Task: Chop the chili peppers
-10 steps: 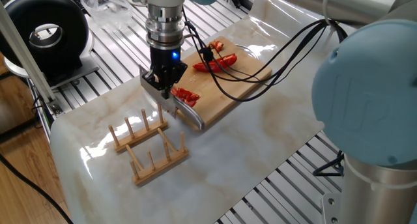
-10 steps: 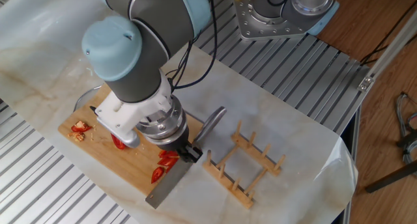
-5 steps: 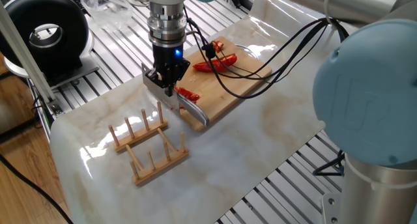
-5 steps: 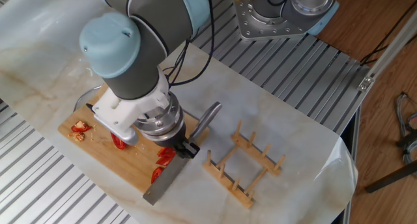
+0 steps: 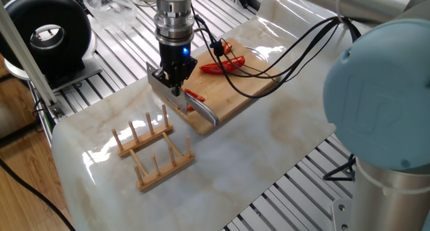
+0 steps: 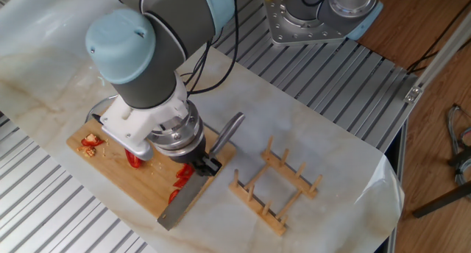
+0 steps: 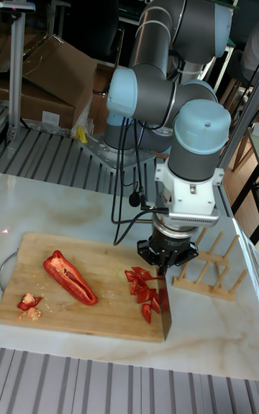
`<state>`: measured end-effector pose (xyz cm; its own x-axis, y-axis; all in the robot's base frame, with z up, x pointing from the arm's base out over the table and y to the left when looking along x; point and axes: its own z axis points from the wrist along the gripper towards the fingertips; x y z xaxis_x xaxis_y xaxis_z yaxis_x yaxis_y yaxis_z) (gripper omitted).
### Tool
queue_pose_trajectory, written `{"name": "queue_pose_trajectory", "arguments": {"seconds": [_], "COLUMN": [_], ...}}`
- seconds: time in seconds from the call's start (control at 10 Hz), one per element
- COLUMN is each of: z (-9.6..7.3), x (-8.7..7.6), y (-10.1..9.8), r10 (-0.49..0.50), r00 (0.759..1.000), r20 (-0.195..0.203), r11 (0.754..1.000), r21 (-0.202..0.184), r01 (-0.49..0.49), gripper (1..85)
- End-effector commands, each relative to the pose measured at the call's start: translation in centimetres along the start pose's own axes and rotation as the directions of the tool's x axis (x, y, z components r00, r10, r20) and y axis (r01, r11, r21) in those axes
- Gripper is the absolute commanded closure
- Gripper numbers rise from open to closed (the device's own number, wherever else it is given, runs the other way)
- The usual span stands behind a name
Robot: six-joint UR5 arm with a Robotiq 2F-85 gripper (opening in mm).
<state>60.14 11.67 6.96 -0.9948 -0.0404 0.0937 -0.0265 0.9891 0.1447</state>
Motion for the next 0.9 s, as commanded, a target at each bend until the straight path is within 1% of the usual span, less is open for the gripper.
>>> {"name": "queue_pose_trajectory", "arguments": {"seconds": [0.0, 0.3, 0.6, 0.8], "z": [-0.4, -0.7, -1.1, -1.0], "x": [-0.1, -0.1, 0.1, 0.2], "y": [-0.1, -0.5, -1.3, -1.5], "r10": [-0.009, -0.032, -0.051, -0.051], "r00": [1.000, 0.999, 0.999, 0.999], "r20": [0.003, 0.010, 0.010, 0.005], "r11": [1.000, 0.999, 0.998, 0.998], "r21": [-0.007, 0.001, 0.024, 0.025], "r01": [0.009, 0.032, 0.051, 0.051], "gripper": [84.3, 84.3, 84.3, 84.3]}}
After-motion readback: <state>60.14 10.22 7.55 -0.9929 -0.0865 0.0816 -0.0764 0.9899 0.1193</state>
